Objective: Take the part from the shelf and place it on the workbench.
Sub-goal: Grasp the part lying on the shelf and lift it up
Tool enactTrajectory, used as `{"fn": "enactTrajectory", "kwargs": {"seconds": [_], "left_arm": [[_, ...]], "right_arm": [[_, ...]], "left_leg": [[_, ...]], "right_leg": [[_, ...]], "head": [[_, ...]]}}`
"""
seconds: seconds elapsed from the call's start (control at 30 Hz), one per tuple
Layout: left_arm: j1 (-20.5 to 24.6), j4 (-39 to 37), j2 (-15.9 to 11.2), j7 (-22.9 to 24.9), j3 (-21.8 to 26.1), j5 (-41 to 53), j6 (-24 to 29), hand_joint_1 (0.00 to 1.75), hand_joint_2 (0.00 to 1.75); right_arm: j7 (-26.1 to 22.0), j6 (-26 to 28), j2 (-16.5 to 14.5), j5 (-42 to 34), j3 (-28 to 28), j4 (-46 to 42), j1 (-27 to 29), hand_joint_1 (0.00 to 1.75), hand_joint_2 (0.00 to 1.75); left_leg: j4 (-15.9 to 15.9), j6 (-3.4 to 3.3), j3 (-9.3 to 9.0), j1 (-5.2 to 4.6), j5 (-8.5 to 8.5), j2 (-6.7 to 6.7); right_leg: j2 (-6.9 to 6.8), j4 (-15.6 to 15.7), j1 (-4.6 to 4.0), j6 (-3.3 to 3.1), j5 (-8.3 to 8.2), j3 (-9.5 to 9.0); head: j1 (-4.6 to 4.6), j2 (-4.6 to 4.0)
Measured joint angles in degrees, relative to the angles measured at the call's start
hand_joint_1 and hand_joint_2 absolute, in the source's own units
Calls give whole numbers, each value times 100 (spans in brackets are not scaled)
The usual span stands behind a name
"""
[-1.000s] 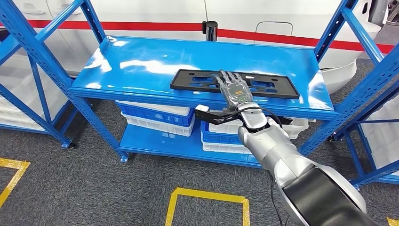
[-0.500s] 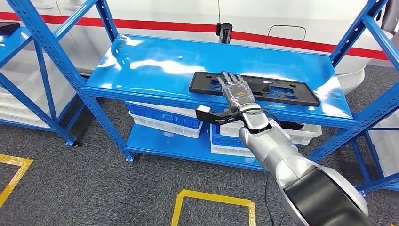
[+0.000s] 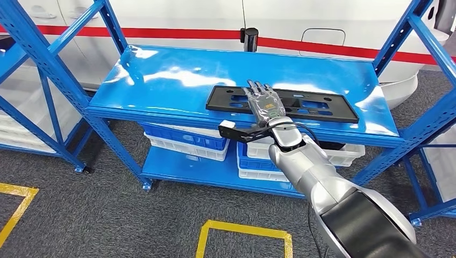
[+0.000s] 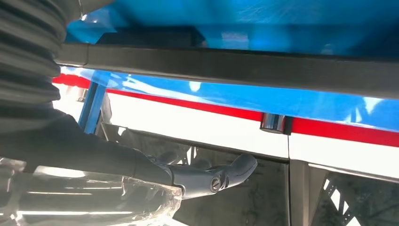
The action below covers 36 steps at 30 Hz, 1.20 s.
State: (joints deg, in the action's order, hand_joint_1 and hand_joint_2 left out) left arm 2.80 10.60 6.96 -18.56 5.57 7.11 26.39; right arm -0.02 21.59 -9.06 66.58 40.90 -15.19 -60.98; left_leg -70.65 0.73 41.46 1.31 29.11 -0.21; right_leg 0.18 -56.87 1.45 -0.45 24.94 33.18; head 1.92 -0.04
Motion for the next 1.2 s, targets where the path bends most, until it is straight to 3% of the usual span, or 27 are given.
{"fn": "enactTrajectory", "kwargs": {"seconds": [0.03,0.1,0.17,0.27,0.33,0.4,0.43,0.47,0.53,0.6,0.63,0.7,0.73,0.83,0.9,1.0,1.03,1.13,1.2], "left_arm": [[1,0,-2,0,7,-1,1,0,0],[8,-1,2,0,14,-1,1,0,0],[13,-1,7,0,22,-2,1,0,0],[6,0,9,-1,38,-12,10,0,0],[7,0,10,-4,48,-25,17,0,0],[12,0,9,-10,53,-45,18,0,0],[11,0,9,-13,53,-54,17,0,0],[8,0,10,-14,54,-58,17,0,0],[2,0,13,-15,55,-63,17,0,0],[6,-1,18,-15,56,-66,17,0,0],[9,-1,21,-15,57,-67,17,0,0],[13,0,23,-24,59,-68,17,0,0],[10,0,22,-36,60,-71,20,0,0],[8,0,19,-118,76,-115,25,0,0],[9,0,19,-201,111,-165,21,0,0],[8,0,24,-297,149,-152,252,0,131],[8,0,31,-340,157,-144,341,0,131],[7,0,45,-560,212,-176,362,0,0],[6,0,46,-734,238,-179,337,0,87]], "right_arm": [[0,0,-7,0,-1,0,0,0,175],[0,0,-15,0,-1,0,-12,0,175],[0,0,-22,2,-1,0,-23,0,175],[2,-2,-24,9,-1,0,-44,0,175],[14,-18,-17,9,-1,1,-63,0,175],[28,-45,-10,10,-1,5,-52,0,175],[32,-57,-8,10,-1,8,-36,0,175],[34,-63,-6,10,-1,11,-24,0,175],[38,-68,3,9,-1,15,-24,0,175],[39,-68,9,9,-1,15,-45,0,175],[39,-68,6,9,-1,15,-51,44,175],[39,-72,4,8,-1,16,-58,131,175],[38,-81,5,8,-4,15,-62,175,175],[26,-144,10,9,-33,15,-57,171,175],[8,-171,14,13,-55,15,-32,171,175],[-30,-164,27,35,-91,15,-10,167,175],[-44,-155,36,41,-104,15,-7,164,175],[-106,-61,77,21,-174,15,-1,161,175],[-174,42,118,-16,-236,15,-2,164,175]], "left_leg": [[434,4,-189,16,-248,11],[1133,-13,-535,7,-511,16],[1296,-79,-637,-33,-492,3],[1347,-232,-697,-54,-507,-1],[1386,-322,-746,-52,-515,3],[1387,-369,-761,-72,-495,-2],[1386,-380,-769,-83,-484,-9],[1385,-384,-781,-95,-474,-18],[1382,-372,-823,-114,-444,-39],[1368,-329,-855,-147,-397,-52],[1361,-306,-864,-160,-375,-56],[1370,-261,-879,-160,-352,-56],[1379,-275,-891,-154,-355,-54],[1400,-392,-914,-140,-364,-41],[1409,-403,-918,-127,-361,-34],[1423,-397,-922,-112,-359,-27],[1428,-381,-924,-109,-358,-26],[1447,-264,-932,-96,-360,-26],[1454,-223,-936,-92,-362,-26]], "right_leg": [[3,0,5,24,20,-27],[6,-1,-20,86,59,-57],[6,8,-51,147,78,-53],[-3,-87,-60,232,156,-18],[-9,-667,-59,201,408,275],[-8,-1523,-65,164,696,750],[-7,-1778,-69,176,743,919],[-7,-1795,-75,205,689,965],[-9,-1128,-83,259,337,696],[-8,-297,-107,231,-10,300],[-7,-83,-118,192,-95,198],[-5,-3,-128,117,-135,158],[-3,15,-121,105,-146,151],[9,57,-114,105,-175,122],[19,56,-130,97,-169,123],[28,55,-150,87,-164,126],[28,55,-155,83,-162,126],[27,54,-166,57,-162,126],[27,54,-167,49,-163,124]], "head": [[3,0],[9,0],[11,0],[5,0],[-15,0],[-36,0],[-39,0],[-44,0],[-54,0],[-62,0],[-60,0],[-55,0],[-56,0],[-46,0],[-43,0],[-41,0],[-40,0],[-42,0],[-43,0]]}}
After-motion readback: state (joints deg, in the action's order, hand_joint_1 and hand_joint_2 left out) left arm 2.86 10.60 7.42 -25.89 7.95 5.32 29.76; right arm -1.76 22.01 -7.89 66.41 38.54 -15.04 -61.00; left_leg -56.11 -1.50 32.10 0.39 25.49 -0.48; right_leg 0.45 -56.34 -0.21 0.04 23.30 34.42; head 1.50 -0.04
